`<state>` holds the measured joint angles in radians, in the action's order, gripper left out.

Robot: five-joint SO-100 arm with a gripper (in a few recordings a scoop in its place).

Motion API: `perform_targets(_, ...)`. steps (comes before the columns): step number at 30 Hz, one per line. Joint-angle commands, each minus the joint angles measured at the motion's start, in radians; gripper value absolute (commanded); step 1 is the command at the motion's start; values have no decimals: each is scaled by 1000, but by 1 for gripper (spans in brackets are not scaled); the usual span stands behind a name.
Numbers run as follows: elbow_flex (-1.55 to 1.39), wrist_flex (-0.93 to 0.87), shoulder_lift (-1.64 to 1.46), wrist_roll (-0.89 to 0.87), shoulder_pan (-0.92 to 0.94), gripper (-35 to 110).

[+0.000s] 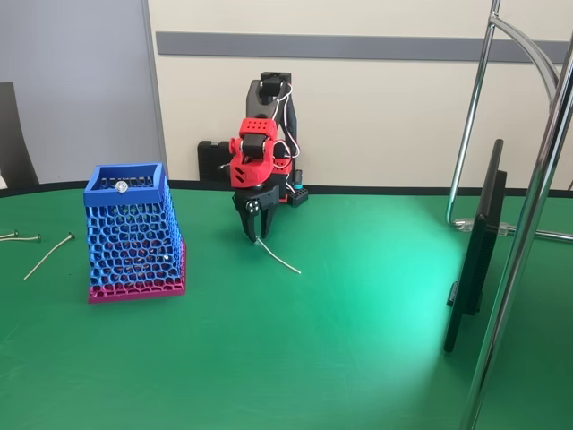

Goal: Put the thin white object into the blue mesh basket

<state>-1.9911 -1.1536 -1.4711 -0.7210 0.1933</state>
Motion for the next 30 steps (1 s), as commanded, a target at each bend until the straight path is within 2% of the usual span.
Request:
perform_targets(1, 38, 6, 15, -2, -3, 14)
perform_targets(8, 55, 6, 64, 8, 17, 13)
perform_targets(19, 57, 2, 61, 12, 20, 1)
perform_targets(30, 196, 2, -147, 52, 92, 1)
